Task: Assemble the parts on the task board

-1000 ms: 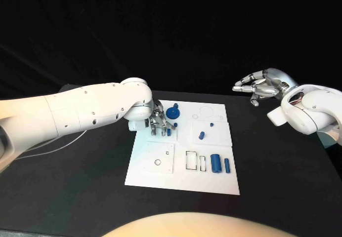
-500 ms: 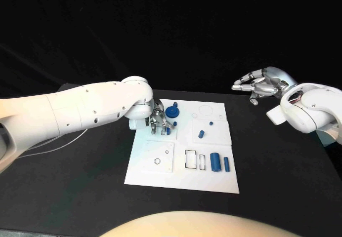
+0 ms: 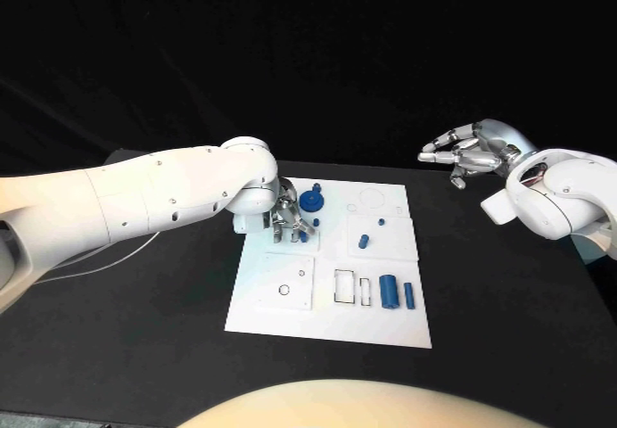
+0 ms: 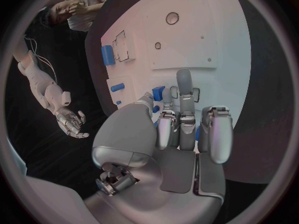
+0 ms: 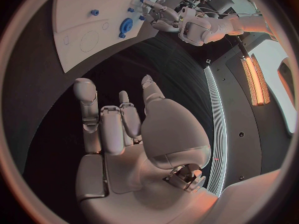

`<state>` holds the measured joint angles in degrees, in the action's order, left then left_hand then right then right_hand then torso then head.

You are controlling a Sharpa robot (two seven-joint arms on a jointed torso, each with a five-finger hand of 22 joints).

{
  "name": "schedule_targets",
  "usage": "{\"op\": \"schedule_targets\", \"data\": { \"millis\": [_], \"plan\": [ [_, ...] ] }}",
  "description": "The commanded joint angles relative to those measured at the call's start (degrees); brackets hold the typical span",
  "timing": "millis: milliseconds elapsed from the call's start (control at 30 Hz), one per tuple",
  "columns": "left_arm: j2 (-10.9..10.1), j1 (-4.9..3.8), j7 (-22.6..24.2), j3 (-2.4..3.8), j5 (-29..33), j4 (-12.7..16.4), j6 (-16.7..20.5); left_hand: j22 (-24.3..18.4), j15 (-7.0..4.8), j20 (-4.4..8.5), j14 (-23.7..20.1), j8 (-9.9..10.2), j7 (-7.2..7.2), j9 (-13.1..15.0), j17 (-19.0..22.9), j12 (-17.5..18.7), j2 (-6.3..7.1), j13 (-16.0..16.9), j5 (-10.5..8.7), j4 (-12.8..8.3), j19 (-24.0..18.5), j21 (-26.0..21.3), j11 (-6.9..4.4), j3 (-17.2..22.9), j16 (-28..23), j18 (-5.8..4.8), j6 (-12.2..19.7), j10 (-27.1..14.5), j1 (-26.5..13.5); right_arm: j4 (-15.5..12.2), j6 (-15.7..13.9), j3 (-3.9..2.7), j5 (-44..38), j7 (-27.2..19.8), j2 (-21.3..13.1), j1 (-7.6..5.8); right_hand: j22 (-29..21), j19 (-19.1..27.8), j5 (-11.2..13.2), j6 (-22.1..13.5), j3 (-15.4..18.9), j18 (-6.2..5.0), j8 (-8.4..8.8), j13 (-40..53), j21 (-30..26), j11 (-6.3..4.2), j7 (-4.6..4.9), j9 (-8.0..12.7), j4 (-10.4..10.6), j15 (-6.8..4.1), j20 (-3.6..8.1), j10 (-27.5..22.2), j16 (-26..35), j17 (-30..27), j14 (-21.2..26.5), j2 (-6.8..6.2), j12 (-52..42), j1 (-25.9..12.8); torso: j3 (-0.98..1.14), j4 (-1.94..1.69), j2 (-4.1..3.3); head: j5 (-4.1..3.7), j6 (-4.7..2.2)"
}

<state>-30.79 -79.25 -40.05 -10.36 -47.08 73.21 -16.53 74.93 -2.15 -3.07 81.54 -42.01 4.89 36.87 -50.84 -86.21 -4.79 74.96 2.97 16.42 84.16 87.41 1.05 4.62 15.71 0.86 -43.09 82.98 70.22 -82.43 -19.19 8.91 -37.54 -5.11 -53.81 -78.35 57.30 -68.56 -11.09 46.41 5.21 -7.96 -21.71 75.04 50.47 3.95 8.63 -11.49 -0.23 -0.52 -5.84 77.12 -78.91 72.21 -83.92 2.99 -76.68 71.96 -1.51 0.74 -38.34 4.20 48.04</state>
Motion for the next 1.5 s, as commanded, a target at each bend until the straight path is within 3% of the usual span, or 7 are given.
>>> {"op": "schedule_targets", "data": {
  "millis": [33, 667, 933, 1067, 1167, 1367, 1500],
  "plan": [
    [0.3, 0.12, -3.0, 0.01, 0.3, -0.1, -1.7, 10.0, 0.02, -0.23, 0.3, 0.2, 0.09, 0.0, -0.1, -0.2, 0.80, 6.6, -0.18, 0.0, 3.1, 0.1, 0.02, 0.8, -0.3, 0.37, -0.3, 0.3, 0.1, -0.1, 0.2, -0.03, -0.5, 0.0, 0.0, 0.01, -0.1, 0.6, -0.3, -0.5, 0.3, -0.75, -0.34, 1.1, -0.2, 0.00, 0.09, -0.1, 0.1, 0.18, 0.00, 0.0, 0.1, -0.1, -1.5, 0.22, 0.1, 0.4, -0.01, -0.02, -0.04, -0.09, 0.03],
    [0.5, 0.24, -2.8, 0.02, 0.1, -0.6, -0.9, 10.1, -0.15, -0.08, 0.6, 0.6, -0.15, 0.0, -0.8, -0.1, 1.11, 6.5, -0.16, -0.6, 3.1, 0.0, -0.20, 9.7, -1.1, 0.37, 0.0, 0.1, 2.2, -0.1, 0.2, -0.03, -0.5, 0.0, -0.1, 0.01, -0.2, 0.6, -0.5, -0.6, 0.5, -0.78, -0.57, 1.1, -0.5, 0.01, 0.10, -0.1, 0.1, 0.19, 0.00, 0.1, 0.2, -0.1, -1.5, 0.31, 0.1, 0.3, 0.02, -0.01, 0.00, -0.15, 0.22],
    [0.6, 0.24, -2.5, 0.02, 0.7, -0.8, -0.5, 10.1, -0.32, 0.05, 0.7, 0.1, -0.35, 0.6, -1.3, 0.0, 2.26, 6.5, -0.14, -1.6, 3.0, 0.0, -0.36, 18.8, -1.6, 0.38, 0.2, 0.2, 3.0, -0.1, 0.4, -0.03, -0.6, 0.1, -0.1, 0.01, -0.2, 0.6, -0.5, -0.6, 0.5, -0.78, -0.57, 1.1, -0.5, 0.01, 0.10, -0.1, 0.1, 0.19, 0.00, 0.1, 0.2, -0.1, -1.5, 0.31, 0.1, 0.3, 0.02, -0.01, 0.02, -0.16, 0.24],
    [0.5, 0.24, -2.4, 0.02, 1.6, -0.8, -0.4, 10.1, -0.38, 0.08, 0.8, -0.4, -0.40, 1.1, -1.5, 0.0, 3.39, 6.5, -0.11, -3.3, 3.0, 0.0, -0.51, 24.2, -1.9, 0.38, 0.4, 0.1, 3.3, -0.1, 0.4, -0.03, -0.7, 0.1, -0.1, 0.01, -0.2, 0.6, -0.5, -0.6, 0.5, -0.78, -0.57, 1.1, -0.5, 0.01, 0.10, -0.1, 0.1, 0.19, 0.00, 0.1, 0.2, -0.1, -1.5, 0.31, 0.1, 0.3, 0.03, 0.01, 0.00, -0.18, 0.28],
    [0.4, 0.24, -2.3, 0.02, 2.6, -0.7, -0.3, 9.9, -0.29, 0.19, 0.9, -1.4, 0.25, 2.0, -1.8, 0.1, 5.99, 6.5, -0.20, -6.1, 3.0, -0.1, -0.44, 32.9, -2.2, 0.44, 0.7, 0.1, 1.7, 0.0, 0.5, -0.03, -0.7, 0.1, -0.1, 0.01, -0.2, 0.6, -0.5, -0.6, 0.5, -0.78, -0.57, 1.1, -0.5, 0.01, 0.10, -0.1, 0.1, 0.19, 0.00, 0.1, 0.2, -0.1, -1.5, 0.31, 0.1, 0.3, 0.03, -0.03, 0.02, -0.18, 0.31],
    [-0.3, 0.24, -2.1, 0.04, 5.6, 0.0, 0.7, 9.8, -0.34, 0.08, 1.1, -3.3, -0.20, 3.5, -2.2, 0.1, 7.86, 6.5, -0.24, -9.7, 2.9, -0.2, -0.22, 40.8, -2.7, 0.45, 1.0, 0.3, -1.8, 0.1, 0.7, -0.03, -1.1, 0.2, 0.0, 0.01, -0.3, 0.6, -0.6, -0.7, 0.6, -0.79, -0.64, 1.1, -0.6, 0.01, 0.10, -0.2, 0.1, 0.19, 0.00, 0.1, 0.3, -0.1, -1.5, 0.32, 0.1, 0.3, 0.04, -0.11, 0.06, -0.10, 0.30],
    [-1.0, 0.23, -2.2, 0.07, 7.0, 0.7, 1.6, 9.9, -0.31, 0.08, 1.1, -3.9, -0.23, 4.0, -2.3, 0.1, 8.11, 6.5, -0.21, -10.7, 2.9, -0.2, -0.41, 42.6, -2.8, 0.44, 1.1, 0.5, -3.0, 0.2, 0.8, -0.03, -1.3, 0.2, 0.0, 0.01, -0.3, 0.6, -0.6, -0.7, 0.6, -0.79, -0.64, 1.1, -0.6, 0.01, 0.10, -0.2, 0.1, 0.19, 0.00, 0.1, 0.3, -0.1, -1.5, 0.32, 0.1, 0.3, 0.05, -0.15, 0.08, -0.08, 0.25]
  ]
}}
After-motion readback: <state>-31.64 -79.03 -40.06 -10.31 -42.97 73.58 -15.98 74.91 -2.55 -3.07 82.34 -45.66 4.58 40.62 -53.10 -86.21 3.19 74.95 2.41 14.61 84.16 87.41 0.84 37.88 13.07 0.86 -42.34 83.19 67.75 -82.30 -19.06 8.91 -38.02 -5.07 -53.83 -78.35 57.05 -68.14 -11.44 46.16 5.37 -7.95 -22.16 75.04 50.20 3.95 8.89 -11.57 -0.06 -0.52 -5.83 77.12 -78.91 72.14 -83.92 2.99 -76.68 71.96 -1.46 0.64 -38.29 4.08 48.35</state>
